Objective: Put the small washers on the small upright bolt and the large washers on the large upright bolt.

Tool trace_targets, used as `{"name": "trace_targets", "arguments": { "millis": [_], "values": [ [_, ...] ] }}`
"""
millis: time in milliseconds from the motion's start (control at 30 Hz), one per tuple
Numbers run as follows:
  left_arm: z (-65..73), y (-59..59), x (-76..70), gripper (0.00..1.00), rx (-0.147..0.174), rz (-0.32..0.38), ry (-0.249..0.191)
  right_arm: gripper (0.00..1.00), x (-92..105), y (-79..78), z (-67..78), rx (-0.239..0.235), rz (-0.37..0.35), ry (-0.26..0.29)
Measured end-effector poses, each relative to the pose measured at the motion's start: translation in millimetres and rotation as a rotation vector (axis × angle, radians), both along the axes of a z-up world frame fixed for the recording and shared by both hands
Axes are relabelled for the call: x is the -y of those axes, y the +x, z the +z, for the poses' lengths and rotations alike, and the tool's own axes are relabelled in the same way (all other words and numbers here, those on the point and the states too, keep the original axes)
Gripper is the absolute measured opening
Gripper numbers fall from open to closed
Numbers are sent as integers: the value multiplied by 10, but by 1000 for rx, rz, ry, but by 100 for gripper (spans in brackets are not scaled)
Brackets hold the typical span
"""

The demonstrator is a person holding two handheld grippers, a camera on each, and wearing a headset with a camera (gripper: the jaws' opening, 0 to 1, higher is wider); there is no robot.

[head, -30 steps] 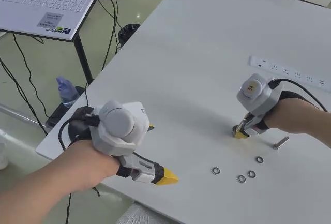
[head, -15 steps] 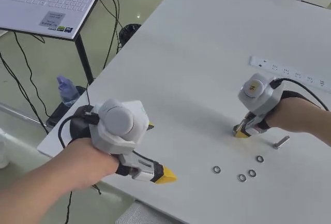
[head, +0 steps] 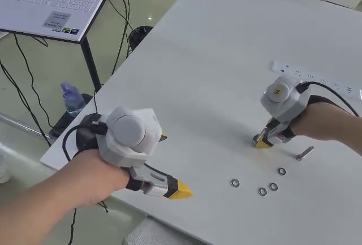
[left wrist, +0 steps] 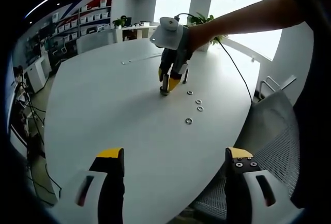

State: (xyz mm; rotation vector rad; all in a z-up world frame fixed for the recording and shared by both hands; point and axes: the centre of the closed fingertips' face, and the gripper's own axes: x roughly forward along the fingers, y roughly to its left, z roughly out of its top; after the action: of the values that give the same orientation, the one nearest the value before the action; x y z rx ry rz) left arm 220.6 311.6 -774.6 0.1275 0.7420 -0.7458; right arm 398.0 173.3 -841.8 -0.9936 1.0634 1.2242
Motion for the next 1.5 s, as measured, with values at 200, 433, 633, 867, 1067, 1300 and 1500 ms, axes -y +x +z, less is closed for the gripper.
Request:
{"name": "trace_targets", "arguments": {
  "millis": [200, 433, 633, 867, 1067, 1300, 1500],
  "values": [
    [8, -51, 27, 78, 2, -2, -2, 34, -2, -17, 78, 10, -4, 9],
    [47, -68, 41, 81, 11, 0, -2, 35, -36, -63, 229, 10, -21, 36],
    [72, -55, 62, 85, 27, 6, -6, 35, -88, -97, 367, 22, -31, 67],
    [95, -22, 19, 92, 45, 8, 5, 35, -66, -101, 386, 35, -28, 72],
    [152, 21, 36, 97, 58, 15, -7, 35, -36, -175, 439, 31, -31, 75],
    [127, -30, 109, 99, 51, 0, 1, 35, 24, -325, 446, 25, -26, 81],
    [132, -65, 124, 99, 45, -1, -1, 34, 58, -448, 443, 24, -27, 98]
  ]
}}
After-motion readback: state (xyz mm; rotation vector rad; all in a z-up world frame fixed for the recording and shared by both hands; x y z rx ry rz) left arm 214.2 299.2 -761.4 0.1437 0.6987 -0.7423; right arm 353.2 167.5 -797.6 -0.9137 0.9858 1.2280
